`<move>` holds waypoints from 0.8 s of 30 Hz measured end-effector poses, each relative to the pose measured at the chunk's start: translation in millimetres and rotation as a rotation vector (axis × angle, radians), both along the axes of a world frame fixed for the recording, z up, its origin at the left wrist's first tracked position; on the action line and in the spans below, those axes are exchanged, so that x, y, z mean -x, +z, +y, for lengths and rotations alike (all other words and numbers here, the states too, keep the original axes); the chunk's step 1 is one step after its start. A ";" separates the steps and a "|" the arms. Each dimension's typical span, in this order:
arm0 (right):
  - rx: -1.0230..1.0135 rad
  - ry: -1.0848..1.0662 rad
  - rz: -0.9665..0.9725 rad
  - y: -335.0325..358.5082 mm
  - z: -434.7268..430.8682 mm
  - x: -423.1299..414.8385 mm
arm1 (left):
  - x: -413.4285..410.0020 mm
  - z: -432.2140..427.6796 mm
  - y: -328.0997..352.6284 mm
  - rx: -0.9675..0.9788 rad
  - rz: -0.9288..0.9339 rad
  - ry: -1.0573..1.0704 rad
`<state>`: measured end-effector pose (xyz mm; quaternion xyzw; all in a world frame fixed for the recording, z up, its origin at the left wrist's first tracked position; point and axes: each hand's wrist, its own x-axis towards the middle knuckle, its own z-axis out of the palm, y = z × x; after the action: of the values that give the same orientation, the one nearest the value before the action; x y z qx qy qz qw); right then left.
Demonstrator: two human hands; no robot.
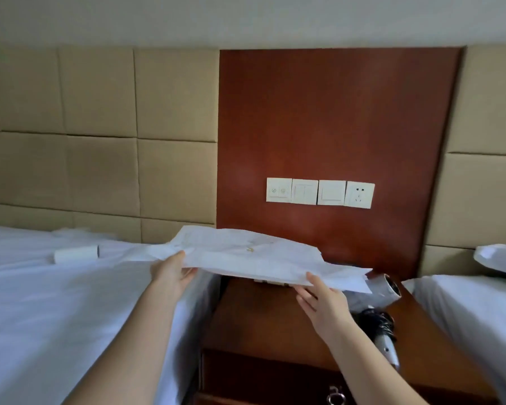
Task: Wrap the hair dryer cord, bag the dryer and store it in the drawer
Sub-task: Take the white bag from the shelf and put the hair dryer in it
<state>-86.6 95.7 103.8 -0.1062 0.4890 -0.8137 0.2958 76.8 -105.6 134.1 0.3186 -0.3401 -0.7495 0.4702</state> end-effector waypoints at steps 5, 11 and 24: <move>-0.114 -0.149 -0.126 -36.8 2.2 24.9 | 2.0 -15.0 -56.3 -0.120 -0.108 0.027; -0.188 -0.219 -0.101 -50.0 7.9 33.2 | 0.3 -9.6 -85.8 -0.182 -0.137 0.108; -0.438 -0.168 0.508 -58.3 52.3 7.5 | 31.0 132.1 -73.5 0.475 -0.901 0.098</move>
<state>-94.2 148.1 45.5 -0.1988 0.7173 -0.6583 0.1122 45.7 26.4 60.6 0.5100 -0.6548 -0.4167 0.3708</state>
